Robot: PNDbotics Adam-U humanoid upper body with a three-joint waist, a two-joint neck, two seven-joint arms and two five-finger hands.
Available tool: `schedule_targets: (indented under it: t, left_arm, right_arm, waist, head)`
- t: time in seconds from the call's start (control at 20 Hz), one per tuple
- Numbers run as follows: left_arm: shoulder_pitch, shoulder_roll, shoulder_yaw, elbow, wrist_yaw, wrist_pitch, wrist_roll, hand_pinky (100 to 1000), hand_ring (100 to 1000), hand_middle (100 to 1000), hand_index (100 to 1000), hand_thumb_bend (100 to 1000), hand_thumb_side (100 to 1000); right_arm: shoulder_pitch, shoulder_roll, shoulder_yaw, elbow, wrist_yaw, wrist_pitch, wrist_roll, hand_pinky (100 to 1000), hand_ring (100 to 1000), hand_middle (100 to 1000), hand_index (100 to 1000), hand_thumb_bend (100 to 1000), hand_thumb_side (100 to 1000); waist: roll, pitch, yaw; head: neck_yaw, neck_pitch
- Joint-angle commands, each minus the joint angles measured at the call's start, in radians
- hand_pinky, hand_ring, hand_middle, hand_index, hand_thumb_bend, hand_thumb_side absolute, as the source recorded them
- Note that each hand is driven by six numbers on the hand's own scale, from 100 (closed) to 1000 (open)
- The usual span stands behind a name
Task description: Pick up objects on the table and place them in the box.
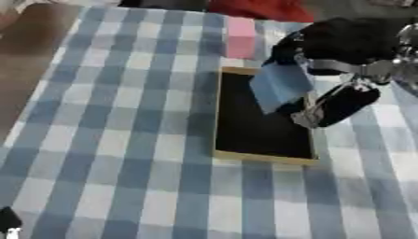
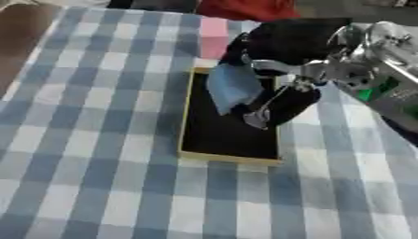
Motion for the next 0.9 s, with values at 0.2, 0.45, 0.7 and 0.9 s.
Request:
schedule_targets:
  t: [0.2,0.45,0.7,0.9]
  left_arm:
    - [-0.005,0.003,-0.004,-0.015,-0.002,0.000,-0.010,670,642,509,669,100,479]
    - [-0.006,-0.004,-0.007,-0.015,-0.006,0.000,-0.016,670,642,508,669,100,485]
    - [-0.006,-0.010,-0.010,-0.015,-0.010,0.000,-0.021,671,642,508,668,100,487]
    - [-0.006,-0.015,-0.011,-0.015,-0.012,0.000,-0.025,671,642,508,668,100,490]
  right_arm:
    - [-0.010,-0.004,0.037,-0.014,-0.003,0.007,0.037,812,759,723,834,100,544]
    - [-0.003,0.001,0.049,-0.014,0.023,0.036,0.045,816,772,739,855,100,538]
    - [0.008,0.003,0.049,-0.014,0.071,0.074,0.039,817,778,746,864,100,530]
    - [0.013,0.002,0.055,-0.014,0.097,0.083,0.048,824,796,768,888,152,574]
  waist:
    - [0.005,-0.007,0.005]
    - [0.006,-0.003,0.006]
    - [0.008,-0.001,0.008]
    - [0.008,0.000,0.009]
  head:
    - [-0.008,-0.004]
    - [-0.010,-0.008]
    - [-0.014,-0.011]
    - [-0.016,-0.013]
